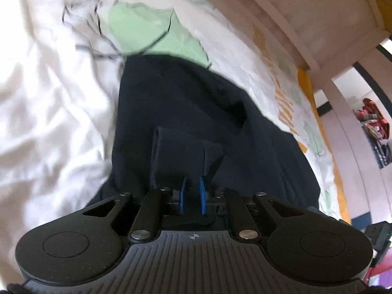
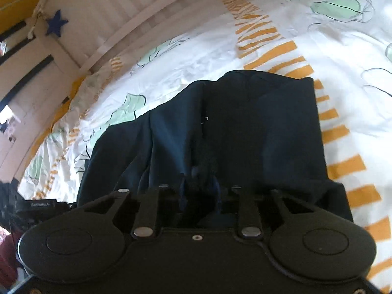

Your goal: Fold large clothes

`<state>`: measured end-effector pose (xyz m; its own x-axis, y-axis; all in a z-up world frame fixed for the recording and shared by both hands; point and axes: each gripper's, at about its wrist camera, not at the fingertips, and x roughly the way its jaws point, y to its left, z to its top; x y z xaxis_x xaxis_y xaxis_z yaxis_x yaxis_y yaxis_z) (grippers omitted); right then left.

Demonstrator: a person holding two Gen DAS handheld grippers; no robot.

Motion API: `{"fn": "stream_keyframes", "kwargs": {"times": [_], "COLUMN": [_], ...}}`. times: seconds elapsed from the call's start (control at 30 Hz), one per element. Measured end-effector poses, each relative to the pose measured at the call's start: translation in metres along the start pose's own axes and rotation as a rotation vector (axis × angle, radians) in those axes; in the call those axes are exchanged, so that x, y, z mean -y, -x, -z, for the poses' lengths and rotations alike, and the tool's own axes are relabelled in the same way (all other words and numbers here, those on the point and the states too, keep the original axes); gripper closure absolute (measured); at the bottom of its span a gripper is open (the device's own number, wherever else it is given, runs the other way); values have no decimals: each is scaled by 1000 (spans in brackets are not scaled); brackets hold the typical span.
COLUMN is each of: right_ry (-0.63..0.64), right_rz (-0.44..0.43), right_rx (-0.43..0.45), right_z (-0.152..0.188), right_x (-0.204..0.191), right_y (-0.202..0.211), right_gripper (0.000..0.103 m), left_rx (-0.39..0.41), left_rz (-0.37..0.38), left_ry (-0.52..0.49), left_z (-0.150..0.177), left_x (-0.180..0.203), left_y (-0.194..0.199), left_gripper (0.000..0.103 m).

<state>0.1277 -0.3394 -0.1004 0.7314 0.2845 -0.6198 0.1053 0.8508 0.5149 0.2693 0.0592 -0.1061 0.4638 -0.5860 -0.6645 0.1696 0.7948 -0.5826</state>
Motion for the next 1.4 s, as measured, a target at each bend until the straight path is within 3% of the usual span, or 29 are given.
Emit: {"fn": "stream_keyframes", "kwargs": {"times": [0.1, 0.17, 0.23, 0.3, 0.57, 0.67, 0.7, 0.73, 0.77, 0.83, 0.9, 0.97, 1.0, 1.1, 1.17, 1.23, 1.33, 1.37, 1.4], "right_ry": [14, 4, 10, 13, -8, -7, -8, -11, -15, -21, -27, -16, -1, 35, 68, 74, 22, 6, -10], "right_rz": [-4, -28, -38, -39, -51, -50, -49, -49, -52, -54, -56, -57, -62, -137, -160, -133, -3, 26, 17], "right_rx": [16, 25, 26, 20, 23, 20, 20, 21, 22, 23, 20, 25, 46, 167, 226, 194, 38, 3, 11], "right_z": [-2, -1, -1, 0, 2, 5, 5, 6, 6, 5, 4, 0, -4, -17, -22, -20, -2, 6, 13], "right_x": [-4, -5, -11, -13, -7, -5, -5, -5, -4, -4, -4, -8, -13, -29, -37, -37, -20, -13, -7], "right_y": [5, 7, -1, -5, -11, -14, -15, -15, -15, -15, -16, -15, -12, 7, 15, 7, -24, -31, -31], "right_gripper": [48, 47, 47, 47, 47, 47, 47, 47, 47, 47, 48, 77, 81, 82, 81, 79, 73, 68, 71], "left_rx": [77, 102, 93, 57, -36, -44, -46, -56, -64, -59, -65, -46, -14, 90, 81, 31, -51, -50, -39], "left_rz": [5, 61, 114, 142, 56, 48, 37, 34, 33, 32, 80, 103, 123, 174, 154, 85, 12, 7, 9], "left_ry": [-71, -96, -113, -130, -203, -208, -188, -161, -137, -108, -88, -103, -131, -209, -248, -259, -220, -212, -209], "left_z": [0, -2, -6, -5, 2, 4, 4, 3, 1, -3, -10, -23, -31, -48, -51, -45, -29, -26, -22], "left_x": [21, 35, 50, 62, 88, 93, 93, 90, 87, 80, 74, 75, 79, 86, 83, 71, 48, 41, 36], "left_y": [17, 22, 18, 8, -42, -50, -52, -54, -56, -56, -55, -46, -38, -13, -10, -20, -39, -41, -41], "left_gripper": [76, 59, 25, 21, 13, 16, 28, 46, 54, 94, 99, 100, 100, 100, 99, 99, 97, 96, 94]}}
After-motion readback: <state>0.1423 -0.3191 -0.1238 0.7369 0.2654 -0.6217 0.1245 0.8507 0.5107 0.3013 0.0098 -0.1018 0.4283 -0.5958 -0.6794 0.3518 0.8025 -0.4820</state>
